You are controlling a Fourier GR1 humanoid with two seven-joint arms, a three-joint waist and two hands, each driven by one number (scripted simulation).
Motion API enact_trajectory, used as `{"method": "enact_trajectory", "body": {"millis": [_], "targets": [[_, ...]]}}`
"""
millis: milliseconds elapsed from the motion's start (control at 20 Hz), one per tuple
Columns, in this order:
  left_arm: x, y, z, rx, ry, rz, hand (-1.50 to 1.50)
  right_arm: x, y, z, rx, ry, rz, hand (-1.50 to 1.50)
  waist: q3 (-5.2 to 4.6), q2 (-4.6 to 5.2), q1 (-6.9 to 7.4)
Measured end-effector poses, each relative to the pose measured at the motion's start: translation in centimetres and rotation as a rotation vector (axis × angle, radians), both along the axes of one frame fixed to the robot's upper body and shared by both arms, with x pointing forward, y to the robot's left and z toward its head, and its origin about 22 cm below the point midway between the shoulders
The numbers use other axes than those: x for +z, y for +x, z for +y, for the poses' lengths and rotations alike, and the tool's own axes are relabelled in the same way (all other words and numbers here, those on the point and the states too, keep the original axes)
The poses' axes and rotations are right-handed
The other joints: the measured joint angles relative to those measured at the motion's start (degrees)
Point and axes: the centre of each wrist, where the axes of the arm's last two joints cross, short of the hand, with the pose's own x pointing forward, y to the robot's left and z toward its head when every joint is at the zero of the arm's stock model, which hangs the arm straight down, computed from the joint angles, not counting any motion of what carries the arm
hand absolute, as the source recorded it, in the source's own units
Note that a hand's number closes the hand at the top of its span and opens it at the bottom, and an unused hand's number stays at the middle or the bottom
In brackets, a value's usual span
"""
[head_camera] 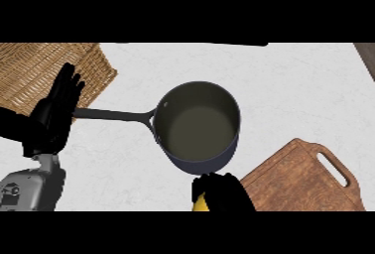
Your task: Pick the lemon from the cutting board and place it in the pot
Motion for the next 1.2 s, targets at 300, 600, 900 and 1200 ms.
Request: {"method": "enact_trajectory", "body": {"millis": [300,600,900,1200], "targets": [[-0.4,0.0,0.3,0.016,0.0,0.018,0.0,2.9,-2.0,3.1,-0.11,0.119,-0.176,1.5,0.27,-0.93,-1.48],[-0.5,0.0,1.0,0.044,0.006,0.032,0.0,3.9,-2.2,3.6,-0.245,0.15,-0.411,1.5,0.23,-1.62,-2.86],[-0.5,0.0,1.1,0.049,0.009,0.029,0.0,5.6,-2.3,4.5,-0.37,0.202,-0.549,1.5,0.18,-1.38,-3.2],[-0.4,0.0,0.9,0.039,0.005,0.022,0.0,7.2,-2.2,5.5,-0.42,0.252,-0.621,1.5,0.26,-0.74,-2.5]]}}
